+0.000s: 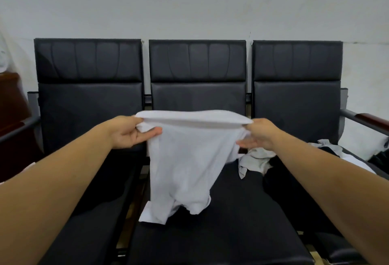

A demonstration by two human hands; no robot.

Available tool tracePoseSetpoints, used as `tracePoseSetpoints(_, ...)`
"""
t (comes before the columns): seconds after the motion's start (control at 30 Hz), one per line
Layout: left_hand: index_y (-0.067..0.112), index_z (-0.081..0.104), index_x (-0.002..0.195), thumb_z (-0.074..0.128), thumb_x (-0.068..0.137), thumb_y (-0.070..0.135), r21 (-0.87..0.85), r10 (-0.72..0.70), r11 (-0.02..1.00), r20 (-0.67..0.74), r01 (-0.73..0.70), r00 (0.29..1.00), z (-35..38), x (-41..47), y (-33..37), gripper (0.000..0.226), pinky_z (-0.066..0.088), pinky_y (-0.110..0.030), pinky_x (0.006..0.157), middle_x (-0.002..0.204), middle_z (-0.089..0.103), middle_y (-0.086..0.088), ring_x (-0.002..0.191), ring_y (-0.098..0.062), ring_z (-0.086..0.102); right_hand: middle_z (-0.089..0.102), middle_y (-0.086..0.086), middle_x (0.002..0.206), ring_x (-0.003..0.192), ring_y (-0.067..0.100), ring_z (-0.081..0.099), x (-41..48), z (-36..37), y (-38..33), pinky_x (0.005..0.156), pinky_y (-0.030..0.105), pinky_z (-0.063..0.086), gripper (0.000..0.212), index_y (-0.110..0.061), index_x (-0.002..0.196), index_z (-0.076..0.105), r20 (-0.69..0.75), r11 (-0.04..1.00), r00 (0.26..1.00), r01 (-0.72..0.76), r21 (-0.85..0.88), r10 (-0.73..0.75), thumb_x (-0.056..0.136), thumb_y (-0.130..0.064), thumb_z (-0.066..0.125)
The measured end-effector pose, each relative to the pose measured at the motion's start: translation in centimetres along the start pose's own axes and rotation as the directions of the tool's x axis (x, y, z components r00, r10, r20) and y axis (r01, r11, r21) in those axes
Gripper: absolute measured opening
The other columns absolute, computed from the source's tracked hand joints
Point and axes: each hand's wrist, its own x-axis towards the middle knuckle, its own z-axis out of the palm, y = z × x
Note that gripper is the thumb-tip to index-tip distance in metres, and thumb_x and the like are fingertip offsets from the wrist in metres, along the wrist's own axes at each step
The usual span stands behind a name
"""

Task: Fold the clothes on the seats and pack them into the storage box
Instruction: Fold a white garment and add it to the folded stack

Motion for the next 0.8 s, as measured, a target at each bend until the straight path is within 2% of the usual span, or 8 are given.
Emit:
tracePoseSetpoints(0.07,0.001,0.054,0.127,0.039,0.106,0.006,-0.111,0.146,0.984,0.04,-0.141,0.988,1.3,0.5,1.8,0.027,0.059,-0.051,0.078,0.131,0.057,-0.027,0.112,-0.04,0.063,0.064,0.021,0.114,0.087,0.037,0.072,1.2,0.2,-2.8,0.064,0.039,0.061,0.011,-0.003,0.109,0.059,-0.07,0.983,0.995,0.082,0.162,-0.071,0.099,-0.005,0.056)
tracePoseSetpoints(0.17,0.009,0.062,0.117,0.043,0.104,0.004,-0.012,0.369,0.929,0.051,-0.369,0.928,3.4,0.3,5.0,0.024,0.058,-0.047,0.087,0.134,0.059,-0.02,0.108,-0.029,0.064,0.067,0.019,0.101,0.088,0.035,0.068,1.5,-0.3,-8.0,0.063,0.039,0.06,0.017,0.001,0.109,0.063,-0.16,0.924,0.964,0.253,0.286,-0.214,0.094,0.003,0.054)
tracePoseSetpoints(0.27,0.015,0.06,0.13,0.053,0.101,0.009,0.109,0.568,0.813,0.068,-0.572,0.821,5.1,-0.8,9.0,0.03,0.051,-0.04,0.1,0.127,0.063,-0.009,0.113,-0.021,0.061,0.067,0.018,0.095,0.084,0.028,0.064,0.0,-1.8,-13.8,0.067,0.033,0.054,0.023,0.0,0.107,0.066,-0.271,0.855,0.872,0.469,0.224,-0.408,0.091,0.006,0.051)
tracePoseSetpoints(0.4,0.014,0.061,0.123,0.055,0.1,0.009,0.076,0.731,0.667,0.125,-0.741,0.671,7.1,-3.1,13.6,0.024,0.054,-0.029,0.092,0.114,0.065,-0.004,0.101,-0.016,0.063,0.058,0.013,0.08,0.079,0.025,0.055,-2.8,-3.9,-20.0,0.067,0.036,0.044,0.018,-0.013,0.076,0.057,-0.356,0.722,0.723,0.673,0.164,-0.592,0.086,0.0,0.051)
tracePoseSetpoints(0.5,0.014,0.064,0.114,0.054,0.099,0.004,0.089,0.795,0.585,0.138,-0.806,0.591,7.9,-5.0,15.5,0.02,0.054,-0.03,0.095,0.104,0.066,-0.001,0.097,-0.013,0.063,0.06,0.012,0.084,0.079,0.024,0.06,-4.9,-5.4,-22.3,0.067,0.033,0.05,0.015,-0.015,0.077,0.056,-0.367,0.658,0.67,0.732,0.178,-0.645,0.085,-0.002,0.053)
tracePoseSetpoints(0.63,0.009,0.066,0.106,0.063,0.094,0.005,0.228,0.793,0.545,0.172,-0.806,0.585,6.6,-6.6,15.2,0.013,0.056,-0.031,0.091,0.111,0.068,-0.011,0.099,-0.019,0.066,0.064,0.01,0.083,0.077,0.026,0.067,-7.6,-5.9,-21.4,0.074,0.039,0.06,0.005,-0.012,0.08,0.058,-0.337,0.701,0.693,0.703,0.118,-0.638,0.08,-0.006,0.06)
tracePoseSetpoints(0.73,0.012,0.069,0.108,0.067,0.093,0.018,0.487,0.749,0.496,0.179,-0.719,0.638,5.1,-7.8,12.7,0.016,0.052,-0.025,0.075,0.101,0.069,-0.006,0.093,-0.019,0.063,0.059,0.009,0.076,0.071,0.024,0.062,-8.9,-5.4,-18.3,0.07,0.041,0.059,0.012,-0.01,0.08,0.059,-0.266,0.834,0.799,0.55,-0.039,-0.54,0.087,-0.005,0.067)
tracePoseSetpoints(0.8,0.014,0.073,0.103,0.071,0.089,0.022,0.622,0.664,0.459,0.234,-0.634,0.71,3.6,-8.6,10.3,0.016,0.053,-0.026,0.075,0.095,0.072,-0.003,0.089,-0.019,0.066,0.061,0.013,0.082,0.07,0.025,0.063,-9.6,-5.0,-15.6,0.064,0.039,0.059,0.006,-0.005,0.09,0.062,-0.211,0.891,0.867,0.426,-0.157,-0.452,0.09,-0.004,0.067)
